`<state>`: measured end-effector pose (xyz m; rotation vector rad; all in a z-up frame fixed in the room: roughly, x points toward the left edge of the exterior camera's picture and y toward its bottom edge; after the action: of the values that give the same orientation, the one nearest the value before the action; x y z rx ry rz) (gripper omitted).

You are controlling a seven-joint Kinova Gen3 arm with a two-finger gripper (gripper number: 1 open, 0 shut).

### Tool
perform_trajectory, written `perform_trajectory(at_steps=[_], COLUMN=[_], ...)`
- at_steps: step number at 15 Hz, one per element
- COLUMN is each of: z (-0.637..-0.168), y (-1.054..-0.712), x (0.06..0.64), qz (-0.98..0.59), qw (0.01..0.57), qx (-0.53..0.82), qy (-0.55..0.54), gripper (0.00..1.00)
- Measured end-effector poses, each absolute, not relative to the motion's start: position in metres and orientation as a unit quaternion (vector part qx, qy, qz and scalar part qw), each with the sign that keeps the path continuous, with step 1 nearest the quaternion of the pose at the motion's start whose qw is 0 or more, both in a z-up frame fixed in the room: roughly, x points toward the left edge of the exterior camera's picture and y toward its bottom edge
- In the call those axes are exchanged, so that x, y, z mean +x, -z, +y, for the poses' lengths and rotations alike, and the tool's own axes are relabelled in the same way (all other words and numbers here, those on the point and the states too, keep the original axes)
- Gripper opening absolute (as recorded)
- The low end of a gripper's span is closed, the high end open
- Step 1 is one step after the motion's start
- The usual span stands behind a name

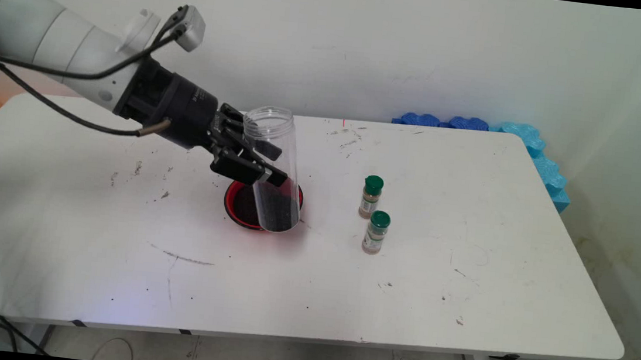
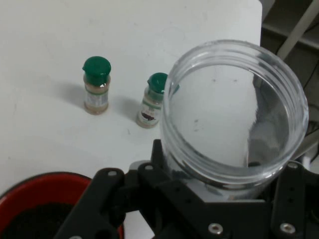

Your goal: Pour the black seasoning powder in the red bowl

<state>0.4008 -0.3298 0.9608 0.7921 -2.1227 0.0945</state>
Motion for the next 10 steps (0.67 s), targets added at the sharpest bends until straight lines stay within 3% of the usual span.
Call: perform_trajectory(at_steps=[10], z=[-0.339], y=[-0.947], x=[0.413], qz=[-0.781], qw=[0.418], qx=[0.461], qy=[0.044], gripper=[0.00])
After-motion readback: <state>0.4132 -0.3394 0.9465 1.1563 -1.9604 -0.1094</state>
